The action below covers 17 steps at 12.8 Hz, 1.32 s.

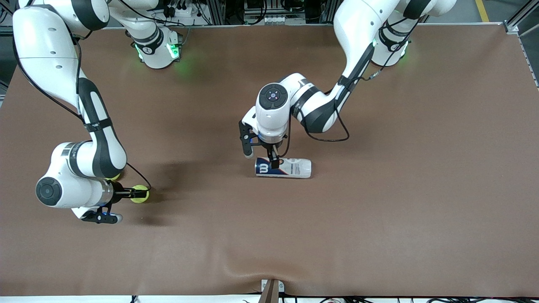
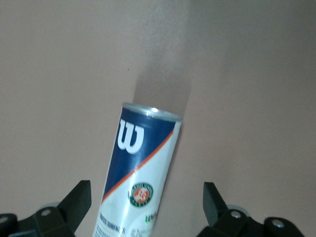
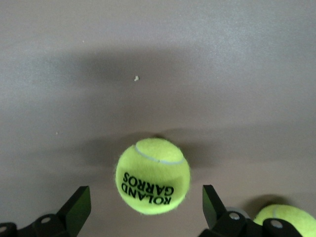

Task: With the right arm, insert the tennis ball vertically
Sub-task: 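Lower the right gripper over one ball while the left gripper lowers to the can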

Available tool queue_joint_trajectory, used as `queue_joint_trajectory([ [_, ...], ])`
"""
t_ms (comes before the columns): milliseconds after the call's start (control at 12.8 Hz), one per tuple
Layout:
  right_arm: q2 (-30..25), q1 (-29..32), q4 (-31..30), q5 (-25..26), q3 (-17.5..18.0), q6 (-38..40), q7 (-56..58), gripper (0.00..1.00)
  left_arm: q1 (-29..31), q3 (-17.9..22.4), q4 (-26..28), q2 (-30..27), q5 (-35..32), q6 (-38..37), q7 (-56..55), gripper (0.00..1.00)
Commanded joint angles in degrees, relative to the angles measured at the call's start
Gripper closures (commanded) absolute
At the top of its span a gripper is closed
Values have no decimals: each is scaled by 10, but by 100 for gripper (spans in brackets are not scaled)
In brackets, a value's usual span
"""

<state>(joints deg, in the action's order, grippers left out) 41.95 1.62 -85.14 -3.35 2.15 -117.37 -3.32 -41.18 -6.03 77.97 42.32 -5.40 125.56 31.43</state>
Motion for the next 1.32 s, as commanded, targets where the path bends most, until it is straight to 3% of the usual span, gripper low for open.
queue_joint_trajectory([
  [0, 16, 0, 9, -7, 2, -17, 9, 0, -3, 3, -37, 39, -8, 22, 17, 0],
  [623, 25, 2, -6, -8, 2, -31, 9, 0, -3, 1, -41, 70, -4, 50, 75, 0],
  [778, 25, 3, -6, -8, 2, -30, 9, 12, -3, 2, -41, 72, -4, 50, 82, 0],
  [1012, 25, 4, -6, -7, 2, -30, 15, 48, -3, 1, -47, 81, -3, 57, 82, 0],
  [1246, 24, 7, -5, -7, 2, -30, 27, 60, -3, 1, -51, 94, -3, 77, 83, 0],
])
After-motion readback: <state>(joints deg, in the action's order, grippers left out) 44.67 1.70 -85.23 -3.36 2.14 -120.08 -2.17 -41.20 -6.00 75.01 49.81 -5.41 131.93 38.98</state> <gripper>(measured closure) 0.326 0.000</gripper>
